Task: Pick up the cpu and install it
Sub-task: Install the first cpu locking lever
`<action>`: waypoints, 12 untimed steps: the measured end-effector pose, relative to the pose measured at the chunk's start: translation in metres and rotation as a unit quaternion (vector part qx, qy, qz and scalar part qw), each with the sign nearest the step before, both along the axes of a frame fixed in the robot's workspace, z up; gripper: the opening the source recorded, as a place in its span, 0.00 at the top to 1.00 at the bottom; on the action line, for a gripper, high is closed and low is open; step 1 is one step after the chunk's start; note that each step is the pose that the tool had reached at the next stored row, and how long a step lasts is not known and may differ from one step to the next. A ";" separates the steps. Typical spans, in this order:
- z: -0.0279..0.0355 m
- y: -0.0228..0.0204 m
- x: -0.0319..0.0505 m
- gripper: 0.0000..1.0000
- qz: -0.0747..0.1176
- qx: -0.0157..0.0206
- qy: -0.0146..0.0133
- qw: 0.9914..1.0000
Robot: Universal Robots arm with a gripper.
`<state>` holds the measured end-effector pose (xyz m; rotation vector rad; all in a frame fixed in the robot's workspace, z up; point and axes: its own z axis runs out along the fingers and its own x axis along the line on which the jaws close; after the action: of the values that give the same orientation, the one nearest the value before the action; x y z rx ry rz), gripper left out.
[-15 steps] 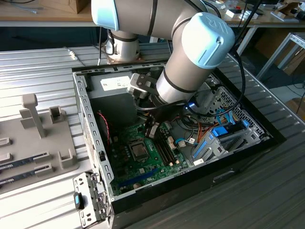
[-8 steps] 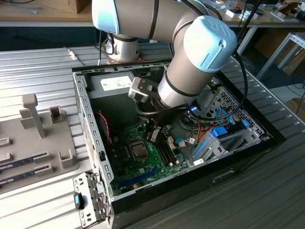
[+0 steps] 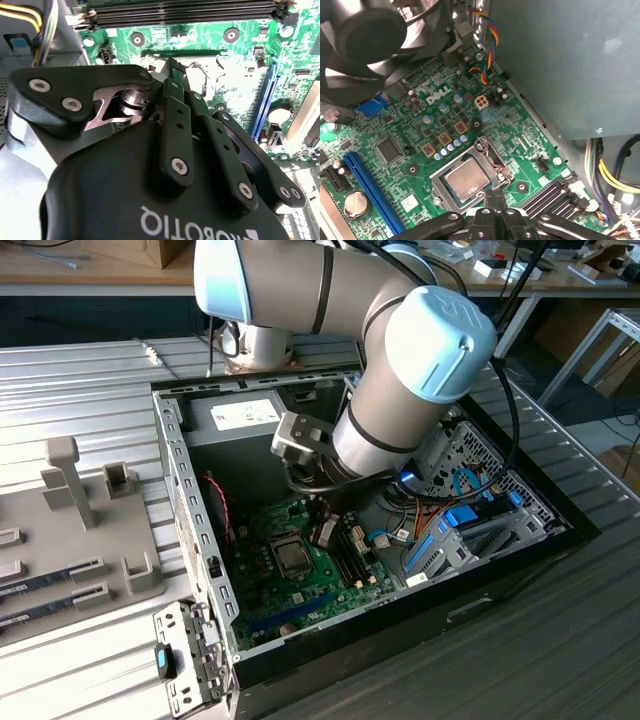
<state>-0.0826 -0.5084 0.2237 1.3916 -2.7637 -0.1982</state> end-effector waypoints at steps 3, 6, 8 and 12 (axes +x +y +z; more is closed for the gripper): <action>-0.0035 -0.0021 0.0000 0.89 0.000 -0.002 0.000 1.000; -0.0074 -0.0043 0.0000 0.89 0.000 -0.004 0.000 1.000; -0.0111 -0.0062 0.0000 0.89 0.000 -0.005 0.000 1.000; -0.0177 -0.0087 0.0000 0.89 0.000 -0.008 0.000 1.000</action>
<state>-0.0826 -0.5171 0.2060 1.3878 -2.7588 -0.1746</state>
